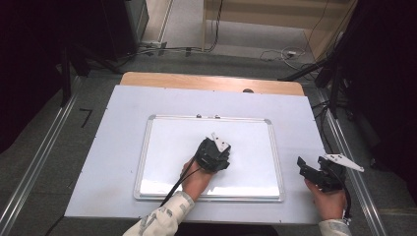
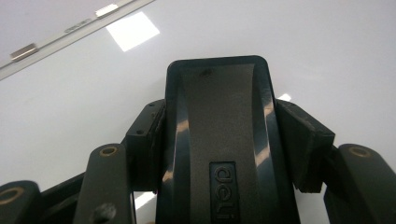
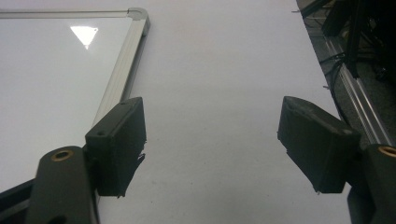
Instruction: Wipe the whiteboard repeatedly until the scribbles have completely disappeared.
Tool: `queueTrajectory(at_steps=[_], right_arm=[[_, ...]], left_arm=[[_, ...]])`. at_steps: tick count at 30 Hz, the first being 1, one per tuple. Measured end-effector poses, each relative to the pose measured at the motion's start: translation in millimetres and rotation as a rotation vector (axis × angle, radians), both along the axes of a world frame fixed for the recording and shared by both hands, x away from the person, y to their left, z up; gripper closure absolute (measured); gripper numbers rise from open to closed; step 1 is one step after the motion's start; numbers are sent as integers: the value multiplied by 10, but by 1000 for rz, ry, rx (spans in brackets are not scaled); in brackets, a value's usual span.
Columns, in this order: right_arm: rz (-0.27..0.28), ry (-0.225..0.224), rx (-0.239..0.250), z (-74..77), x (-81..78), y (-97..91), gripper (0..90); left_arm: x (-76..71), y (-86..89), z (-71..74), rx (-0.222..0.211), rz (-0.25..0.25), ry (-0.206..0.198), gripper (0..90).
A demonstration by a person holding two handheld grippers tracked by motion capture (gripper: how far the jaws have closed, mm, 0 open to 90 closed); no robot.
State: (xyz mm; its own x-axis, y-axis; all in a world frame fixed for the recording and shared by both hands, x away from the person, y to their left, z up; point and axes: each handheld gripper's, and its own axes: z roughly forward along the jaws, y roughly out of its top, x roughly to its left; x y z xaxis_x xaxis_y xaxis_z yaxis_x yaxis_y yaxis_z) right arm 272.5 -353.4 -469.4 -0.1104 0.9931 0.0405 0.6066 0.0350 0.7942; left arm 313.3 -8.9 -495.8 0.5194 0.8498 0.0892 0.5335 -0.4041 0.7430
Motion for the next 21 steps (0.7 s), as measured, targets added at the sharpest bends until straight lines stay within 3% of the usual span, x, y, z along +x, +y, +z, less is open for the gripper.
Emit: queueTrajectory(at_steps=[21], right_arm=[[1,4,-1,-7,-1,-3,224]], left_arm=[[302,535,6,-6,166,2,403]])
